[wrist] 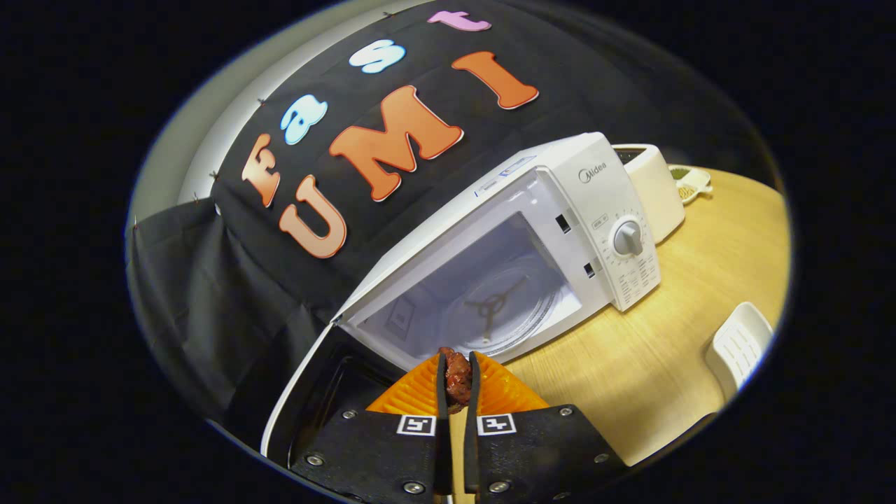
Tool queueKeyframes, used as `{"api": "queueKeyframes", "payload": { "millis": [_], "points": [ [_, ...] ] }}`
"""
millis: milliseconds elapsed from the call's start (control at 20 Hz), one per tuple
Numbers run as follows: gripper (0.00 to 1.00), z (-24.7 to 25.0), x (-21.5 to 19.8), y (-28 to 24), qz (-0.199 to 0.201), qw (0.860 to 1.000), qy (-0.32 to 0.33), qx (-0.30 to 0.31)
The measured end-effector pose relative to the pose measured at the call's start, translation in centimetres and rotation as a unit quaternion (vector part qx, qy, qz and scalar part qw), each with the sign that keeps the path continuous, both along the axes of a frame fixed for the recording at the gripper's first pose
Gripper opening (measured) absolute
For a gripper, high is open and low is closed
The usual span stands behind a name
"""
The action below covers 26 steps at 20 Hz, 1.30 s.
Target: Open the microwave, put the food inside, and close the microwave door.
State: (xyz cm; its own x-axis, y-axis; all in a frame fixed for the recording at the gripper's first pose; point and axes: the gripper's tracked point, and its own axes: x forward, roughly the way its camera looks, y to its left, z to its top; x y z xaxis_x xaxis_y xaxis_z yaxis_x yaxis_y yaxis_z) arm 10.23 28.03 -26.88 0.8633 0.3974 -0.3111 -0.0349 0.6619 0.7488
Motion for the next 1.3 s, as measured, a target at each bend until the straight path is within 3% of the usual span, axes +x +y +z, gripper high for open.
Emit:
{"api": "queueKeyframes", "payload": {
  "millis": [400, 800, 1000, 1100, 1200, 1250, 1300],
  "points": [
    [0.07, -1.8, 7.1, 2.8, -0.111, 0.985, 0.019, 0.129],
    [0.07, -7.9, 12.9, 4.6, -0.165, 0.975, 0.071, 0.133],
    [0.10, -9.8, 13.8, 5.7, -0.166, 0.976, 0.091, 0.106],
    [0.16, -9.6, 13.5, 6.6, -0.164, 0.978, 0.095, 0.085],
    [0.42, -8.7, 13.2, 6.5, -0.161, 0.981, 0.088, 0.071],
    [0.63, -8.4, 13.1, 6.5, -0.161, 0.981, 0.082, 0.065],
    [0.72, -7.8, 12.4, 6.2, -0.163, 0.982, 0.077, 0.053]
  ]
}}
